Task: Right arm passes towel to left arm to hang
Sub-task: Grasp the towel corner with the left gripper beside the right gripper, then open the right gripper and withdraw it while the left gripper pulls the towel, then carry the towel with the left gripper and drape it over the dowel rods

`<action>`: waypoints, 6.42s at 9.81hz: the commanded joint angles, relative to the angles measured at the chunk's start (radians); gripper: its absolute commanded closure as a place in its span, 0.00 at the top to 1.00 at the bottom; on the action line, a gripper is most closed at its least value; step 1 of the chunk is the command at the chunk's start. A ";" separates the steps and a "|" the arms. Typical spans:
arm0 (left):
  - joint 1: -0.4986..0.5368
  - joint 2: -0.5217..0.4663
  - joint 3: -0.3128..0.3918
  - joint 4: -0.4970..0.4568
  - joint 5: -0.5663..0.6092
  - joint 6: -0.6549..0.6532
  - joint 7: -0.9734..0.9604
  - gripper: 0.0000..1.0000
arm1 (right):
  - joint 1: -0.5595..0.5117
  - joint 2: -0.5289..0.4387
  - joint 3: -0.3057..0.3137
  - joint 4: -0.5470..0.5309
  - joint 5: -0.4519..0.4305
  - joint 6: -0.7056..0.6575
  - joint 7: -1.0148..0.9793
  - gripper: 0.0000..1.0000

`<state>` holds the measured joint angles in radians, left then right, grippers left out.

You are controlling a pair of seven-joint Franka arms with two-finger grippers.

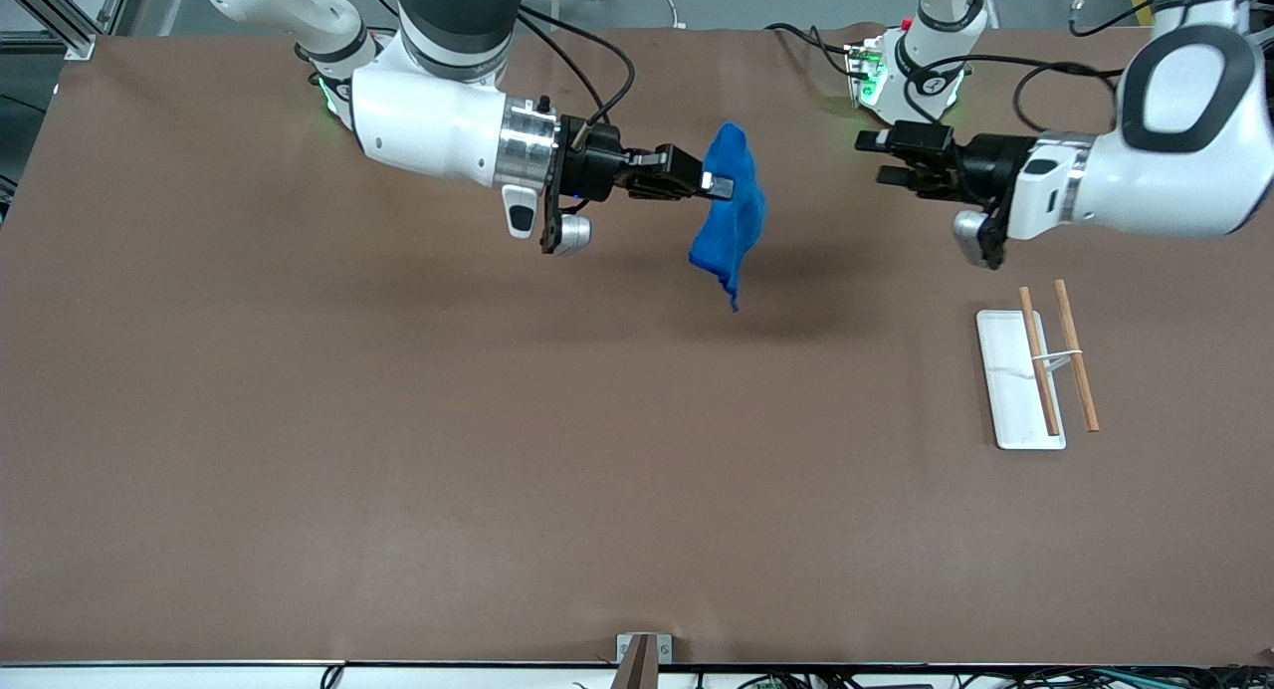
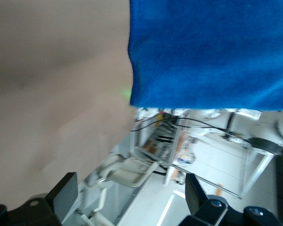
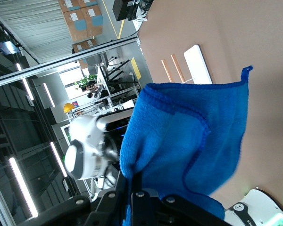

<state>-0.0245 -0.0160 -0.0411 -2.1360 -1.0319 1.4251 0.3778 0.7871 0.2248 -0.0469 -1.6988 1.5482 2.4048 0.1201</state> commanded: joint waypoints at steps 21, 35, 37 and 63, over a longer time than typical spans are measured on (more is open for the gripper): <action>0.037 0.248 -0.079 -0.088 -0.590 -0.009 0.251 0.00 | 0.077 0.028 -0.011 0.085 0.124 0.117 -0.036 0.00; 0.041 0.241 0.066 0.394 0.020 0.021 -0.127 0.00 | -0.439 -0.059 -0.033 0.050 -1.159 -0.435 0.129 1.00; 0.031 0.238 0.052 0.514 0.264 0.023 -0.195 0.00 | -0.501 -0.090 -0.044 0.053 -1.331 -0.492 0.133 1.00; -0.037 0.077 0.452 0.084 0.914 0.798 0.059 0.00 | -0.775 -0.275 -0.079 0.229 -1.559 -0.943 -0.022 1.00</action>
<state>-0.0601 0.0422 0.3758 -2.0378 -0.1334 2.2105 0.3738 0.0098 -0.0541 -0.1242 -1.4826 -0.0070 1.4704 0.1059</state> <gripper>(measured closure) 0.978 0.000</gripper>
